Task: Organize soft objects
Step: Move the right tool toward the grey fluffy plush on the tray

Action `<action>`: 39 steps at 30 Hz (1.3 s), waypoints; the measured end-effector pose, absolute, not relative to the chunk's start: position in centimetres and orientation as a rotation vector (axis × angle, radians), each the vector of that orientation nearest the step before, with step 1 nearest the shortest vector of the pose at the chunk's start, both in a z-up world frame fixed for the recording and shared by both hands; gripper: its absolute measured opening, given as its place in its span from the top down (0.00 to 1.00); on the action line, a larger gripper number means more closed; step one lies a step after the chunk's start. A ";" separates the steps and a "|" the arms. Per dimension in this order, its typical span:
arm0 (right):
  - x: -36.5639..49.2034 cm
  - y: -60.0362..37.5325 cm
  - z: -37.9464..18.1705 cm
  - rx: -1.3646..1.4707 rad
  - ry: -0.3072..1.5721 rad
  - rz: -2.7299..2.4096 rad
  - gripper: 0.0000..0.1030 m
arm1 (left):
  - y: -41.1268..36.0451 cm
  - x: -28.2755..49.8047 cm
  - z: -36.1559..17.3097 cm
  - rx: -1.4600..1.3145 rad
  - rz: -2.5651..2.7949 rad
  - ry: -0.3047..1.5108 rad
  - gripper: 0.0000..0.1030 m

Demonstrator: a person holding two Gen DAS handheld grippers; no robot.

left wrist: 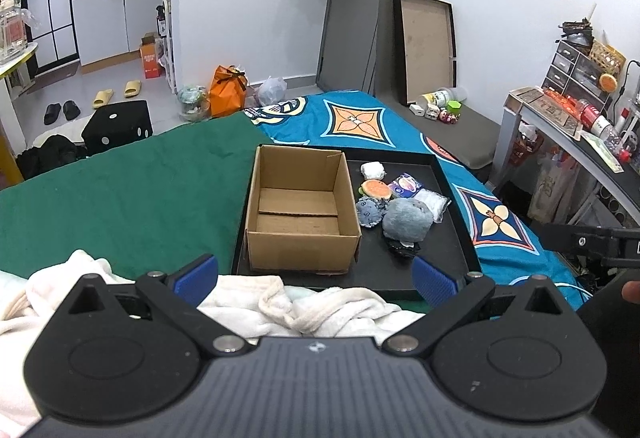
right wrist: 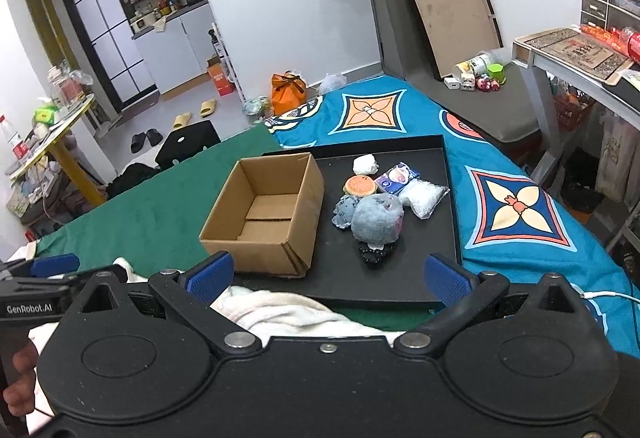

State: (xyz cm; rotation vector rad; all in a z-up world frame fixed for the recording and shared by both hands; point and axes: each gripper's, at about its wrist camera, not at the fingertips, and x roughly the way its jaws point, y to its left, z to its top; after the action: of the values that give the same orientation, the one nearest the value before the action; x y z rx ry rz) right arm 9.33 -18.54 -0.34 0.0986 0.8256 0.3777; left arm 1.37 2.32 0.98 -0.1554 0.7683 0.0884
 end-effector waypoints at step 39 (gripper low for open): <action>23.5 -19.1 -9.0 0.268 0.964 0.320 0.01 | 7.2 12.7 -6.5 -0.214 0.263 0.877 0.05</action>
State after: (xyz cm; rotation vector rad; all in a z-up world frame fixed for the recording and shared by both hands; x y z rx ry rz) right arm 23.50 -19.13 -9.03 0.2680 0.9640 0.3196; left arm 12.66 7.17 -6.48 -0.2141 0.8774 0.2633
